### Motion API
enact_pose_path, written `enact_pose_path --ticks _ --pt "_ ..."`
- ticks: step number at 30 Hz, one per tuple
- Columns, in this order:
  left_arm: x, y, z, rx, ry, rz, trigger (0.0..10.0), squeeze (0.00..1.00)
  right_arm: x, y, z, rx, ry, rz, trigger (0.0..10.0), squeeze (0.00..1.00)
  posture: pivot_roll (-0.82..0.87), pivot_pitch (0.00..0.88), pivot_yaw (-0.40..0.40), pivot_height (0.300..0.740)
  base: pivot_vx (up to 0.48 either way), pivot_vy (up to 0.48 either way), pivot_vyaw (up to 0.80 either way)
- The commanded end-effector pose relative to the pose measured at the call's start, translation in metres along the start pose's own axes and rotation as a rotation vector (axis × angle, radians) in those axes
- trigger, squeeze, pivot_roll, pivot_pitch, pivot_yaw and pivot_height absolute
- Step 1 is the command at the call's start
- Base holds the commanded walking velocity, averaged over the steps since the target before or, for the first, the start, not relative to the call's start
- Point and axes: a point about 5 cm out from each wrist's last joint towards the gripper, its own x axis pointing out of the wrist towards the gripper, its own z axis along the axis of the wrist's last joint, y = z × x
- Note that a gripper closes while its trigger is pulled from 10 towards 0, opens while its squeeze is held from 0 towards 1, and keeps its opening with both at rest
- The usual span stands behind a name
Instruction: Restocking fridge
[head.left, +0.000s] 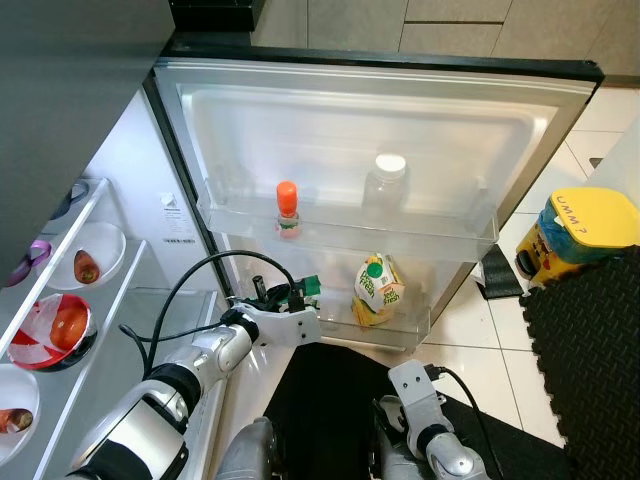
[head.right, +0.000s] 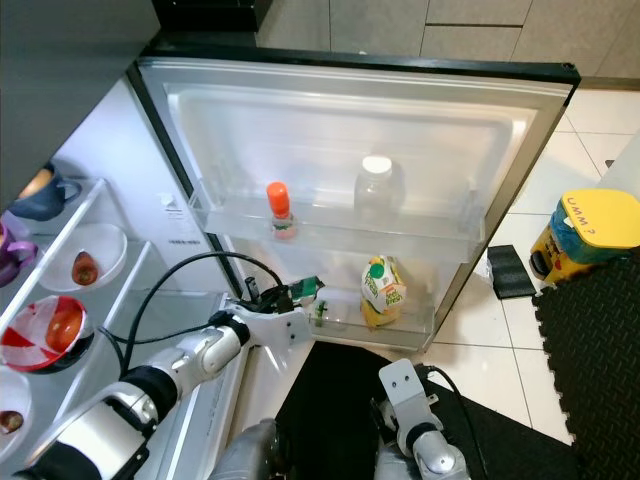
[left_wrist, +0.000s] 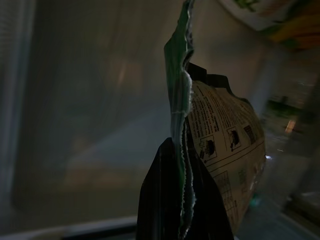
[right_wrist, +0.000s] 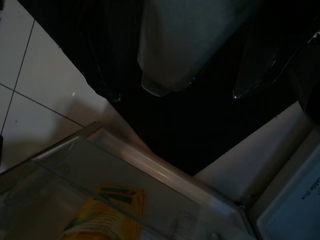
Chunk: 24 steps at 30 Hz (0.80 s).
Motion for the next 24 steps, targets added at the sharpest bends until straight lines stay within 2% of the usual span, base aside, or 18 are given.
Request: enact_pose_path --ticks 1,10,13,24 --pt "-0.0013 0.0084 -0.0051 0.044 -0.004 0.025 10.0 0.00 -0.0091 0.0093 -0.0209 0.007 0.088 0.028 10.0 0.00 -0.12 0.216 0.079 0.651 0.000 0.000 0.00" --pt "0.0041 0.0082 -0.0007 0.139 -0.028 -0.015 10.0 0.00 -0.0088 0.0079 -0.0200 0.002 0.083 0.020 10.0 0.00 -0.12 0.235 0.099 0.651 0.000 0.000 0.00" --pt "0.0047 0.0091 -0.0033 0.207 -0.025 -0.043 10.0 0.00 -0.0093 0.0082 -0.0197 0.000 0.074 0.017 10.0 0.00 -0.13 0.264 0.122 0.651 0.000 0.000 0.00" --pt "0.0056 0.0042 -0.0023 0.254 -0.027 -0.094 10.0 0.00 -0.0133 0.0101 -0.0247 0.005 0.076 0.004 10.0 0.00 -0.16 0.299 0.156 0.651 0.000 0.000 0.00"
